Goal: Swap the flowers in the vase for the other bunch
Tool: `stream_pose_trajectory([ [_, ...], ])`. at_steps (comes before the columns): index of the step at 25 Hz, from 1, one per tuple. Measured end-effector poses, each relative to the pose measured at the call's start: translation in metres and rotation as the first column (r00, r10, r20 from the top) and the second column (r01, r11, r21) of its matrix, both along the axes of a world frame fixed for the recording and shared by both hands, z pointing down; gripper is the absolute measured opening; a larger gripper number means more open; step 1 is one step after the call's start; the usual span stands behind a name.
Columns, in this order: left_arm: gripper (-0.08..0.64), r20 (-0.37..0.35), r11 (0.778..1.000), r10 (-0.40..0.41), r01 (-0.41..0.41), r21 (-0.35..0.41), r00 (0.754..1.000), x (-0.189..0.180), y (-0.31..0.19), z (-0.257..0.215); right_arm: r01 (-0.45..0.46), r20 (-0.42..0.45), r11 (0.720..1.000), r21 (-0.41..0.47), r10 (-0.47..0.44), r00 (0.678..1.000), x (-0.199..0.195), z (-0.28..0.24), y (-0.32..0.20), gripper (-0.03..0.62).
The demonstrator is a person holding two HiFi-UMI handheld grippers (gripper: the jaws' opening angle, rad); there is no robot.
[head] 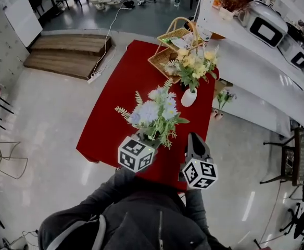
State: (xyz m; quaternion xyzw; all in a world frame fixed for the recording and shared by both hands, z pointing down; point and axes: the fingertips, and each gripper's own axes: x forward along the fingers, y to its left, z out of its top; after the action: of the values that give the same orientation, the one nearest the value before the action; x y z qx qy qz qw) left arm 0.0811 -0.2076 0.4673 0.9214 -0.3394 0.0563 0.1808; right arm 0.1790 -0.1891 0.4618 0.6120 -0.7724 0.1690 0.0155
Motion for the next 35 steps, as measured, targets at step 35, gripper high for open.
stream_pose_trajectory([
  [35, 0.029, -0.002, 0.997, -0.073, 0.073, -0.018, 0.997, -0.026, -0.107, 0.003, 0.101, -0.154, 0.994, -0.037, -0.106, 0.982, 0.020, 0.006, -0.196, 0.242],
])
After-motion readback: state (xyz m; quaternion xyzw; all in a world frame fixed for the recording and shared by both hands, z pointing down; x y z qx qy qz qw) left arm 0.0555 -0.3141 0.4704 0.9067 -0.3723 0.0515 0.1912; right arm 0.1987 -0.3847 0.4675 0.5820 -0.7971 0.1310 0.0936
